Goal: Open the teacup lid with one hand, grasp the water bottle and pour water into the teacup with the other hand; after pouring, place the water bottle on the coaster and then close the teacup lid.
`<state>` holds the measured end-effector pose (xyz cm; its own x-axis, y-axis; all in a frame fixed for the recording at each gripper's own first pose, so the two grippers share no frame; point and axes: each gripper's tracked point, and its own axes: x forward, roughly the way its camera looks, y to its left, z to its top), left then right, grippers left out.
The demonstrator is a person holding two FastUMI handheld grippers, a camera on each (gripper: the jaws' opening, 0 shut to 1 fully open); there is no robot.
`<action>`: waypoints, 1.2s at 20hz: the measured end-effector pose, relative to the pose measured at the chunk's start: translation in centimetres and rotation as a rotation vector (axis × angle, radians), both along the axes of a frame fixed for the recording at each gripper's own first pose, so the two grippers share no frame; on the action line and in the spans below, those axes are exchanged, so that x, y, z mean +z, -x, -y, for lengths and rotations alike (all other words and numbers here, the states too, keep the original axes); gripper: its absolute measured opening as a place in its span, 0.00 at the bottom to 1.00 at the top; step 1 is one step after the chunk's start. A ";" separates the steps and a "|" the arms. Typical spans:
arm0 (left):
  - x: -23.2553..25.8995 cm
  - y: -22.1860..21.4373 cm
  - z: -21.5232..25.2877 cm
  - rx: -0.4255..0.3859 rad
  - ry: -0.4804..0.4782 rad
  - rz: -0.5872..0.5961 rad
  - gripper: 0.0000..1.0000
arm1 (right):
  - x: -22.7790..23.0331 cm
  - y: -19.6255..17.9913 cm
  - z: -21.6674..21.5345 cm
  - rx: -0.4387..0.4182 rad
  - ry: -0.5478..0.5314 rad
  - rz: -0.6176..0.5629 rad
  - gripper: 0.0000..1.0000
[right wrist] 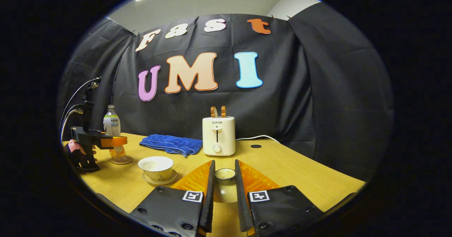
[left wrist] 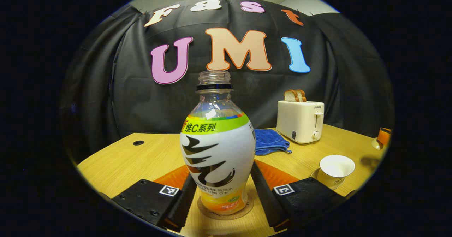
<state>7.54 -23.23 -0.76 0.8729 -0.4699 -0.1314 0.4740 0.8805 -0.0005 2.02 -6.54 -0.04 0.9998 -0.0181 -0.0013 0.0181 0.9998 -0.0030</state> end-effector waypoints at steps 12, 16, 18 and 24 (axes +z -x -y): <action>0.5 1.6 -0.6 -0.027 0.000 0.071 0.94 | 0.0 -0.1 -0.2 0.006 0.000 0.000 0.33; 1.2 3.1 -0.9 -0.057 0.019 0.113 0.94 | 0.1 -0.2 -0.6 0.014 0.000 0.002 0.33; 1.3 4.2 -1.5 -0.067 0.041 0.106 0.94 | 0.1 -0.4 -0.7 0.013 -0.001 0.002 0.34; 1.7 6.5 -4.0 -0.050 0.075 0.110 0.93 | -0.2 -1.6 -3.4 0.072 -0.004 -0.008 0.33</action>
